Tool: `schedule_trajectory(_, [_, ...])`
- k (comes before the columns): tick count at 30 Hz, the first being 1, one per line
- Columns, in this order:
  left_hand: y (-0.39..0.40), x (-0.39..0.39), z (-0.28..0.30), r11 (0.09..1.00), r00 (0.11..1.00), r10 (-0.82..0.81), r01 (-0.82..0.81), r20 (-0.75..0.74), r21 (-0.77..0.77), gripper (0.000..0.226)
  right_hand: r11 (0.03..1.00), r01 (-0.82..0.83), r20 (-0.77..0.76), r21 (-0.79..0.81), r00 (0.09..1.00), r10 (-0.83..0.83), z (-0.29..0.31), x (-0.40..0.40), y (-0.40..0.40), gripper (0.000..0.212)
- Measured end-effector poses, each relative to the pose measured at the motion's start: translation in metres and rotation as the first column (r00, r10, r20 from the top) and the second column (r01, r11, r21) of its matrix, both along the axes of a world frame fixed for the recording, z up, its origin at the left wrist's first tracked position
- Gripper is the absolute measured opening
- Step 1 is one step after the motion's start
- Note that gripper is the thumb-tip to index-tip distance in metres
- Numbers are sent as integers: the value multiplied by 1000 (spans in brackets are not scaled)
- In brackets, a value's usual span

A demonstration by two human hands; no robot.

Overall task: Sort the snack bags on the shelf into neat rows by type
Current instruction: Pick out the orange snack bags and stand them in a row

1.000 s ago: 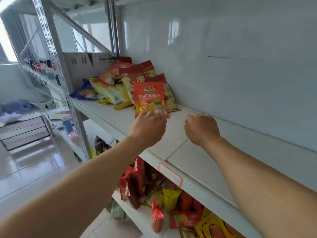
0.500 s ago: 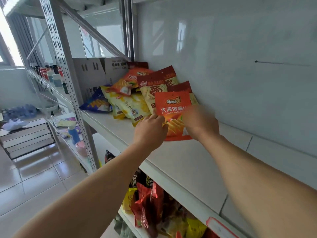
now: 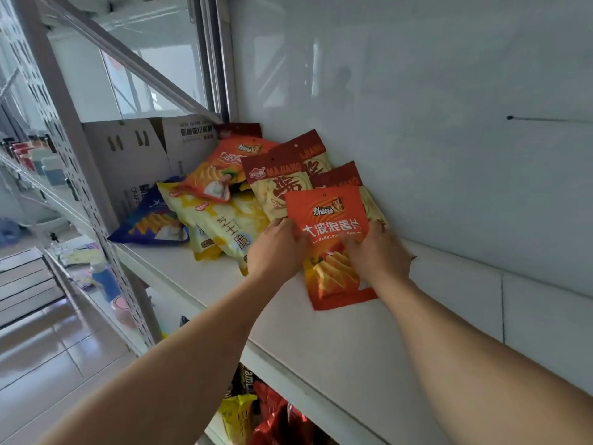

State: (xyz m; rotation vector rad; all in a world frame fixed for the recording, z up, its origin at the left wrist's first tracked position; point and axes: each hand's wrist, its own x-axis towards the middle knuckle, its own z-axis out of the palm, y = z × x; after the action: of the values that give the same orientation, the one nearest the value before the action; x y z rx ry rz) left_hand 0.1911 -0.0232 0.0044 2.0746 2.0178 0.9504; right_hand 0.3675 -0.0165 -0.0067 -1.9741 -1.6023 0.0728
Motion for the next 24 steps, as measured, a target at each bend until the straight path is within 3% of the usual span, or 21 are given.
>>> schedule_trajectory(5, [23, -16, -6, 996, 996, -92, 92, -18, 21, 29, 993, 120, -75, 7, 990, -119, -6, -18, 5, 74])
schedule_trajectory(10, [39, -31, -4, 968, 969, -247, 247, 0, 32, 30, 963, 269, -277, -21, 924, -264, 0, -36, 1, 78])
schedule_trajectory(15, [35, -50, -6, 938, 936, -346, 346, 58, 14, 32, 948, 318, -565, -21, 778, -273, -6, -59, -7, 58])
schedule_trajectory(20, [34, -77, 7, 939, 935, -344, 339, 88, 63, 32, 971, 239, -710, -27, 679, -187, 4, -84, -18, 26])
schedule_trajectory(24, [33, -102, 20, 942, 939, -333, 328, 88, 71, 34, 987, 159, -783, -32, 609, -123, 10, -105, -26, 20])
